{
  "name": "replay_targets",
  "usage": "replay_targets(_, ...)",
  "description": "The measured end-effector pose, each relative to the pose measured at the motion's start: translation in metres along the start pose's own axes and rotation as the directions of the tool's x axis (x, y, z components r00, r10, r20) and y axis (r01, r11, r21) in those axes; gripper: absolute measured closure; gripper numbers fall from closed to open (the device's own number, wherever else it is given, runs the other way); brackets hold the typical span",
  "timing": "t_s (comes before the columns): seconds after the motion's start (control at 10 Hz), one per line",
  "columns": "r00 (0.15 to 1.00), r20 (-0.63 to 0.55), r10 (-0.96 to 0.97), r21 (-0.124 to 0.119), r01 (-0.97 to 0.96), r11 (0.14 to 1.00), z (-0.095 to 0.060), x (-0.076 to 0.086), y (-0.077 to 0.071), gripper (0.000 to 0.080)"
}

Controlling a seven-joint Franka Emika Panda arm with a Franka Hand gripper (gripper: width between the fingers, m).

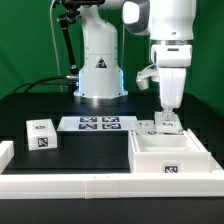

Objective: Assemble cabinet

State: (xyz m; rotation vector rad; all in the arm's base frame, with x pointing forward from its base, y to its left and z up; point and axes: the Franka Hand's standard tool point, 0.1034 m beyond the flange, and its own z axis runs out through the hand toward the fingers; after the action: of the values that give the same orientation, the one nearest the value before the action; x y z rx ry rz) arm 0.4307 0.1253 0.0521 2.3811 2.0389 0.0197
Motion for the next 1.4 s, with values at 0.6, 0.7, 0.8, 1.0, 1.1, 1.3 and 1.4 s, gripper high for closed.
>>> replay_targets(0.6, 0.998, -0.007, -0.058, -0.024, 0.058, 0.998, -0.0064, 0.0038, 0.0147, 0.0731)
replay_targets(0.7, 0.998, -0.007, -0.058, -0.024, 0.058, 0.998, -0.0064, 0.0037, 0.0148, 0.0731)
replay_targets(0.8, 0.999, -0.007, -0.052, -0.024, 0.052, 0.998, -0.0064, 0.0031, 0.0151, 0.0731)
replay_targets(1.0, 0.999, -0.007, -0.034, -0.024, 0.034, 0.999, -0.0063, 0.0013, 0.0159, 0.0731)
replay_targets(1.1, 0.999, -0.007, -0.033, -0.022, 0.033, 0.999, -0.0052, 0.0007, 0.0154, 0.0731)
replay_targets(1.3, 0.999, -0.007, -0.035, -0.02, 0.035, 0.999, -0.0041, 0.0005, 0.0146, 0.0731)
replay_targets(1.4, 0.999, -0.007, -0.035, -0.02, 0.035, 0.999, -0.0039, 0.0004, 0.0145, 0.0731)
